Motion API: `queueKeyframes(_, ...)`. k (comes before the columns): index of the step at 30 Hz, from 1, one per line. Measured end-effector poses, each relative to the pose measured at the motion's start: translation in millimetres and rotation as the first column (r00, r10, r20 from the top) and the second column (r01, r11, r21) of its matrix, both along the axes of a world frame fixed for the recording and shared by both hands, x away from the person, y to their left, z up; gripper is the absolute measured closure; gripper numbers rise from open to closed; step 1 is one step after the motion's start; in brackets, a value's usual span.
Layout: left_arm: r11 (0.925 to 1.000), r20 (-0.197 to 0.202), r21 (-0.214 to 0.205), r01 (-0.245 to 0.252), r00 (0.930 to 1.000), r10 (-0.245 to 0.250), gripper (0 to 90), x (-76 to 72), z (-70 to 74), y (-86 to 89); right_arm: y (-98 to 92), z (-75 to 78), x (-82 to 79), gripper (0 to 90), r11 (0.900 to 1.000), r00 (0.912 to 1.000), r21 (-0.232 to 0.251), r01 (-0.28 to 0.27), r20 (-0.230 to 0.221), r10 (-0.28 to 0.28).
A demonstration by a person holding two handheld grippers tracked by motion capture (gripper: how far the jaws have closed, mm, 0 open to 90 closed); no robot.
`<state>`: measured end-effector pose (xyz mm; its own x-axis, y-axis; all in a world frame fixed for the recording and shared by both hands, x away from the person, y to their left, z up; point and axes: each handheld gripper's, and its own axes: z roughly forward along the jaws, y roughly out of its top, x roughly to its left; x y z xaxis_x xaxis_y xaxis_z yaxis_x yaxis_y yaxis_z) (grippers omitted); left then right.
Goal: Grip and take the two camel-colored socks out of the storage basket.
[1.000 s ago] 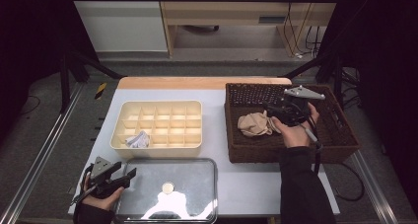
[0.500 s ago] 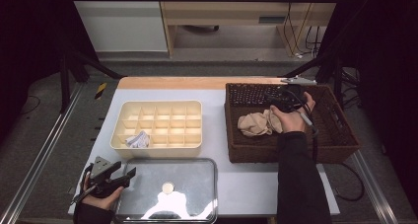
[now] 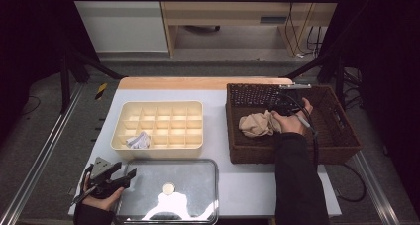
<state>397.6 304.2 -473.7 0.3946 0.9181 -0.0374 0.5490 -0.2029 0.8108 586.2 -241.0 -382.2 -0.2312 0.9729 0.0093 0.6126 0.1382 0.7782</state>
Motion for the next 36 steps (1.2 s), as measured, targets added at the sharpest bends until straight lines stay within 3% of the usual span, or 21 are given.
queueKeyframes(7,1.0000,-0.001,0.005,-0.001,1.0000,0.001,35.2,0.1,0.0,0.2,-1.0,-7.4,3.3,53.3,0.9995,0.9995,-0.032,-0.004,-0.030,0.003)
queueKeyframes(16,1.0000,-0.003,-0.001,0.002,1.0000,-0.002,35.2,1.1,-0.8,0.2,-2.1,-19.5,9.2,57.4,0.9992,0.9984,-0.036,0.019,-0.052,-0.021)
queueKeyframes(20,1.0000,-0.002,0.000,0.002,1.0000,-0.002,35.2,1.2,-1.2,0.0,-6.2,-28.4,10.6,57.1,0.9985,0.9949,-0.033,0.043,-0.090,-0.046)
queueKeyframes(23,1.0000,-0.002,0.001,0.003,1.0000,-0.003,35.2,1.3,-1.2,-0.1,-6.2,-28.2,10.6,57.0,0.9981,0.9950,-0.037,0.049,-0.085,-0.052)
queueKeyframes(32,1.0000,-0.002,0.004,0.005,1.0000,-0.005,35.2,1.3,-1.5,-0.5,-3.6,-33.7,13.3,58.3,0.9961,0.9894,-0.069,0.054,-0.131,-0.063)
queueKeyframes(36,1.0000,-0.002,0.010,0.002,1.0000,-0.002,35.3,0.9,-1.2,-0.4,-3.6,-37.2,15.1,59.1,0.9956,0.9834,-0.073,0.058,-0.168,-0.070)
